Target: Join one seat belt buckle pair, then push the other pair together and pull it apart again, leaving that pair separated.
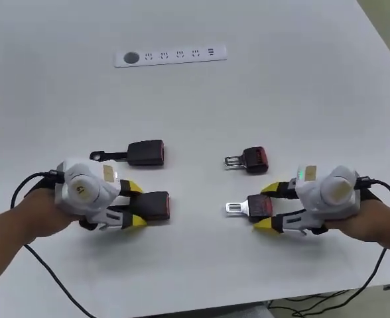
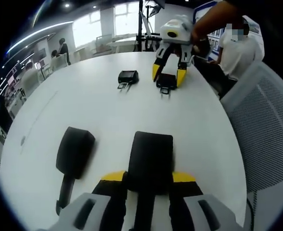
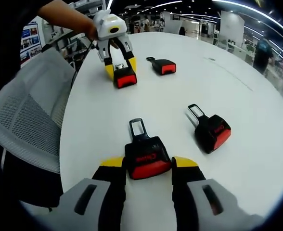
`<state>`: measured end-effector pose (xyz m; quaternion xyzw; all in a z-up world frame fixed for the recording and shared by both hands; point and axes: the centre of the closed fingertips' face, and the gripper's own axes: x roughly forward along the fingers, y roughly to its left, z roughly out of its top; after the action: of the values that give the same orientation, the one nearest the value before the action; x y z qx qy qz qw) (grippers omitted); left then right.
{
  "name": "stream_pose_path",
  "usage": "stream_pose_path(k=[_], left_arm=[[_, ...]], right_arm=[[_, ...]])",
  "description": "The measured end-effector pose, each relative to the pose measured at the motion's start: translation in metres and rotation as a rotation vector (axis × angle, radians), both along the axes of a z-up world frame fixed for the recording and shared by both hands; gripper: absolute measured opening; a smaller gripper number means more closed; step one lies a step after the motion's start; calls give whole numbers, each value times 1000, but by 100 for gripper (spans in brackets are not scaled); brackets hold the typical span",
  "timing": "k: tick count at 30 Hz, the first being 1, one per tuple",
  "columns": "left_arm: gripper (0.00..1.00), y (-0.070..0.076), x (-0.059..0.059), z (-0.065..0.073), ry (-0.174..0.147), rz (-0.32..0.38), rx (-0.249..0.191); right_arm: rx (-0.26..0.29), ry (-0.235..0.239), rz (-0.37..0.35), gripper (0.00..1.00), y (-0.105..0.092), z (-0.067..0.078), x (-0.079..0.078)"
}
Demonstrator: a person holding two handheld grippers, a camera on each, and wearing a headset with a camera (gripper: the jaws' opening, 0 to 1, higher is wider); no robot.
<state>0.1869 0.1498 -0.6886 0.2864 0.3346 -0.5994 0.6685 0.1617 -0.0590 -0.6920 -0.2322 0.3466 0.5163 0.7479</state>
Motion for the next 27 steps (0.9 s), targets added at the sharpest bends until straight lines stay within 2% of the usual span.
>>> stream_pose_path(k=[2,16,22,27], left_arm=[[34,0,0,0,1,-9,7],[34,1,-2,-3,10,-55,72],[34,0,-3,-4,14,-71,99],[33,-1,-3,-4,16,-73,108]], right_arm=[[8,15,-15,35,-1,-1,2],[-68,47,27,34,1,-5,-1],[-72,50,9,34,1,-4,-1],[-60,42,16,34,14,-2,1]])
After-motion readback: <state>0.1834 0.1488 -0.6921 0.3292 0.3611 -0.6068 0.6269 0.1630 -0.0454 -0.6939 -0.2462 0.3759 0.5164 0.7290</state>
